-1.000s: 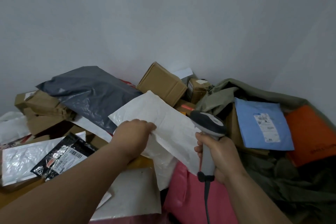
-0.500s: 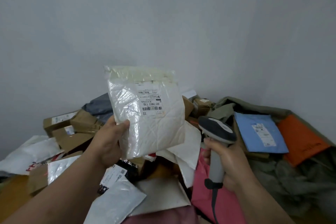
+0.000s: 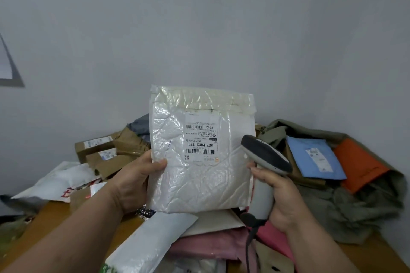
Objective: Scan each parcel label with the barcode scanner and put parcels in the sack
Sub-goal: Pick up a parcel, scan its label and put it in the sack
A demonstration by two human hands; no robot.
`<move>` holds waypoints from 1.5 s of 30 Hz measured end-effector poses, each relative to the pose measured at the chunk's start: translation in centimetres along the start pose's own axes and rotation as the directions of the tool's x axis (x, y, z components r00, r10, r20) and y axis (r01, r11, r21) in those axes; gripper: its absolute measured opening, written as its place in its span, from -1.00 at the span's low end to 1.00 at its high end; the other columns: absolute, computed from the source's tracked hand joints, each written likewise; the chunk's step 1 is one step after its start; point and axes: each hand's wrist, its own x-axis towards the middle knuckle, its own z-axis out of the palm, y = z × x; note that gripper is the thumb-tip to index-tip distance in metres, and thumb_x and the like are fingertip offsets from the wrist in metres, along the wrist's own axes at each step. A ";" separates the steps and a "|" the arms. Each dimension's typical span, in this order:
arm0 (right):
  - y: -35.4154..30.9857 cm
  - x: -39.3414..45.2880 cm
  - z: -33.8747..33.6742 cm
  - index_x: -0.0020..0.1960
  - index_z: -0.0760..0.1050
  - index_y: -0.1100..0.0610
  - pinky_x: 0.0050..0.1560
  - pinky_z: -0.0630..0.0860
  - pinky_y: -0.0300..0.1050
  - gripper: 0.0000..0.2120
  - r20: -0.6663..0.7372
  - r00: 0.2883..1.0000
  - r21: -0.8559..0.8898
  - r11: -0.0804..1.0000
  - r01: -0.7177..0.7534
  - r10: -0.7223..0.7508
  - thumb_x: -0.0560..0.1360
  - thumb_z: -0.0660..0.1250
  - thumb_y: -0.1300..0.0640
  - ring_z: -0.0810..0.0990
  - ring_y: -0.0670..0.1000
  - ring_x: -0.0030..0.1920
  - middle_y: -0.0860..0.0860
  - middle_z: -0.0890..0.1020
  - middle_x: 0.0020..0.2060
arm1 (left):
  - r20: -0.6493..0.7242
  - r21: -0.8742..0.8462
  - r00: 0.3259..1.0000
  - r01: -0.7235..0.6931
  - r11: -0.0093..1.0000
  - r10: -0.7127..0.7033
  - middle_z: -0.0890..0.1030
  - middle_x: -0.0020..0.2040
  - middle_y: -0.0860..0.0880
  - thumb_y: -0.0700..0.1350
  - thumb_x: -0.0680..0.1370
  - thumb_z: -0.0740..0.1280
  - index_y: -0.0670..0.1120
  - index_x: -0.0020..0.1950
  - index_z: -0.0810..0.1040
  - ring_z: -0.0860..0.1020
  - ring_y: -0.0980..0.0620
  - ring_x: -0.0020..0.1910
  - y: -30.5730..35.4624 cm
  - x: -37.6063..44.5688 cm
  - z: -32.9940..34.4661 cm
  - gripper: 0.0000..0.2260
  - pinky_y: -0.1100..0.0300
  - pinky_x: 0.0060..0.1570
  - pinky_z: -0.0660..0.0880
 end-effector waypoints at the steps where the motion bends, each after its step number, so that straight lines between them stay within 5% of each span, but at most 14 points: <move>1: 0.0 -0.1 0.1 -0.09 0.67 0.20 -0.08 0.62 0.03 -0.82 -0.016 1.000 -0.017 1.000 0.022 -0.023 0.31 0.44 0.28 0.71 0.06 -0.16 0.09 0.73 -0.15 | -0.063 0.057 0.998 -0.012 0.998 0.016 0.64 0.20 -0.22 -0.27 0.50 0.40 -0.10 0.33 0.52 0.58 -0.33 0.20 0.1 -0.3 0.0 -0.60 -0.27 0.10 0.56; 6: 0.0 -0.1 0.1 -0.03 0.69 0.17 0.19 0.56 0.21 -0.80 -0.116 0.987 -0.220 0.972 0.085 -0.112 0.38 0.50 0.34 0.68 0.19 0.06 0.12 0.74 -0.06 | -0.401 0.392 0.893 -0.036 0.919 0.206 0.68 0.05 -0.02 -0.29 0.57 0.34 0.08 0.16 0.54 0.63 -0.11 0.04 -0.1 -0.8 0.7 -0.71 -0.08 -0.04 0.59; 12: 0.0 -0.7 -0.8 0.03 0.66 0.08 0.09 0.55 0.08 -0.74 -0.105 0.983 -0.346 0.932 0.109 -0.153 0.38 0.53 0.29 0.66 0.10 0.03 0.01 0.73 -0.09 | -0.495 0.379 0.825 -0.078 0.922 0.273 0.65 0.02 0.02 -0.22 0.61 0.32 0.06 0.16 0.55 0.62 -0.07 -0.02 -1.2 -0.5 2.8 -0.79 0.04 -0.17 0.57; 16: -0.8 -1.6 -0.8 -0.06 0.60 0.06 -0.08 0.53 -0.05 -0.77 -0.102 0.969 -0.382 0.908 0.170 -0.224 0.40 0.48 0.35 0.63 -0.02 -0.13 -0.03 0.68 -0.17 | -0.515 0.345 0.804 -0.121 0.931 0.295 0.65 -0.03 -0.01 -0.26 0.62 0.29 0.08 0.00 0.54 0.61 -0.05 -0.07 -1.4 -0.7 4.0 -0.79 0.13 -0.24 0.49; 20: -1.3 -2.6 0.1 -0.16 0.52 0.34 -0.26 0.45 0.00 -0.83 0.024 0.970 -0.438 0.870 0.228 -0.242 0.37 0.50 0.30 0.57 0.09 -0.29 0.26 0.59 -0.30 | -0.505 0.350 0.801 -0.151 0.924 0.322 0.65 -0.07 0.01 -0.25 0.64 0.27 0.07 -0.02 0.54 0.60 -0.01 -0.12 -1.4 -0.6 4.9 -0.80 0.15 -0.27 0.46; 22: -1.1 -3.0 0.9 -0.31 0.50 0.26 -0.29 0.38 -0.12 -0.79 0.091 0.980 -0.452 0.869 0.199 -0.177 0.36 0.52 0.25 0.46 -0.01 -0.32 0.11 0.52 -0.40 | -0.488 0.353 0.808 -0.165 0.921 0.332 0.64 -0.09 0.03 -0.25 0.64 0.27 0.07 -0.02 0.53 0.60 0.02 -0.14 -1.5 -0.5 5.3 -0.80 0.16 -0.28 0.46; 31: -1.2 -3.5 2.9 -0.32 0.66 -0.04 -0.19 0.48 -0.02 -0.75 0.150 0.988 -0.344 0.935 0.083 -0.033 0.40 0.48 0.29 0.54 0.02 -0.26 -0.05 0.64 -0.34 | -0.478 0.343 0.817 -0.164 0.925 0.322 0.72 -0.05 -0.01 -0.23 0.62 0.31 0.03 0.12 0.61 0.65 -0.07 -0.03 -1.3 -0.3 4.6 -0.81 0.09 -0.19 0.55; 41: -1.1 -3.5 3.5 -0.30 0.66 -0.09 -0.18 0.48 -0.01 -0.72 0.139 0.990 -0.320 0.945 0.060 -0.016 0.42 0.48 0.27 0.52 0.01 -0.28 -0.07 0.61 -0.37 | -0.487 0.355 0.814 -0.147 0.923 0.317 0.67 0.01 0.00 -0.19 0.63 0.30 0.06 0.10 0.58 0.62 -0.08 -0.01 -1.5 -0.5 3.7 -0.84 0.09 -0.20 0.52; 45: -0.9 -3.3 3.6 -0.33 0.65 -0.05 -0.19 0.49 -0.01 -0.74 0.137 0.990 -0.324 0.944 0.061 -0.017 0.42 0.49 0.28 0.52 0.00 -0.29 -0.05 0.62 -0.36 | -0.498 0.360 0.814 -0.119 0.925 0.299 0.67 0.09 -0.02 -0.13 0.62 0.32 0.04 0.21 0.57 0.61 -0.14 0.09 -1.5 -0.5 3.0 -0.82 -0.10 0.04 0.57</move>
